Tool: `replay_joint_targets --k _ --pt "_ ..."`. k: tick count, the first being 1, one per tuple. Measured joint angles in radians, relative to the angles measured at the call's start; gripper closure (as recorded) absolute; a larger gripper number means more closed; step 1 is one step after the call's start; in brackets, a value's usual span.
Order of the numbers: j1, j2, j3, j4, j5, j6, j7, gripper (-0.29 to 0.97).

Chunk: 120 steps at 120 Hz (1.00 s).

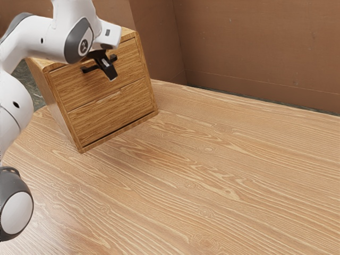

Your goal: Pull the drawer handle with one arm to open the drawer

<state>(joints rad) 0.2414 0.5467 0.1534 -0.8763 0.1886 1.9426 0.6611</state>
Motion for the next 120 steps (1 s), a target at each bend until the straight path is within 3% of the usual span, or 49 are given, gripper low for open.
replay_joint_targets --k 45,120 --pt "-0.007 0.004 0.001 -0.007 -0.002 0.007 0.004 0.12" --pt "-0.04 -0.04 -0.002 -0.014 -0.009 -0.057 0.004 0.67"
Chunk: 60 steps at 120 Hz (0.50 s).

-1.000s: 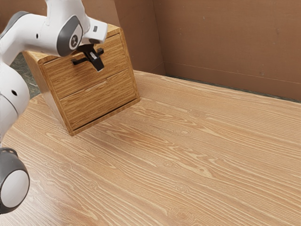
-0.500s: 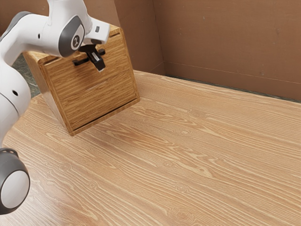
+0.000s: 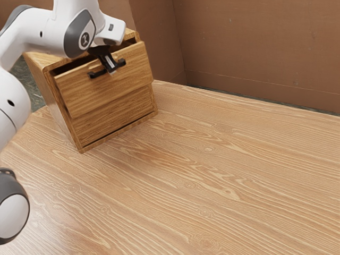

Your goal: Pull the drawer handle with one arm to open the drawer

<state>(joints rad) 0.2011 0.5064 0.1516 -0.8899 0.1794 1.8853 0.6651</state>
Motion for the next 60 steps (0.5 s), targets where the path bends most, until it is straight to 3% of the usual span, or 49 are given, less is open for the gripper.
replay_joint_targets --k 60 --pt "-0.043 -0.064 -0.004 -0.099 0.009 -0.008 -0.008 0.78"
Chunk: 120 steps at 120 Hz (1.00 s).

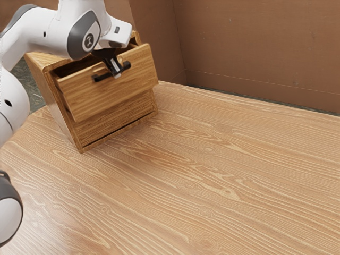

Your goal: Pull the drawer handle with one arm to open the drawer

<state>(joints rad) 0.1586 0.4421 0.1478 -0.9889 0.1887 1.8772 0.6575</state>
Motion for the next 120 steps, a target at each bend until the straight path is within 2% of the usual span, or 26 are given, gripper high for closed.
replay_joint_targets --k 120 --pt "-0.11 -0.161 0.004 -0.193 0.007 -0.008 -0.026 0.79"
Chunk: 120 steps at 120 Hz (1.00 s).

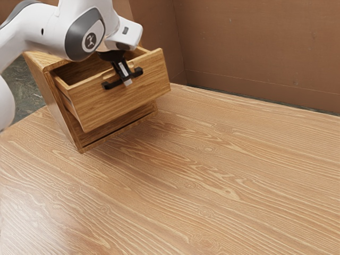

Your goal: Pull the drawer handle with one arm to open the drawer

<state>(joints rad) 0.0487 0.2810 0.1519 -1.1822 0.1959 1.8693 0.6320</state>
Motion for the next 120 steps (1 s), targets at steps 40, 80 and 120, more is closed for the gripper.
replay_joint_targets --k 40,80,120 --pt "-0.04 -0.043 -0.003 -0.057 0.0 -0.012 -0.011 0.79" --pt "-0.072 -0.079 -0.004 -0.093 0.002 -0.041 -0.037 0.79" --pt "-0.118 -0.104 -0.003 -0.118 0.005 -0.069 -0.083 0.79"
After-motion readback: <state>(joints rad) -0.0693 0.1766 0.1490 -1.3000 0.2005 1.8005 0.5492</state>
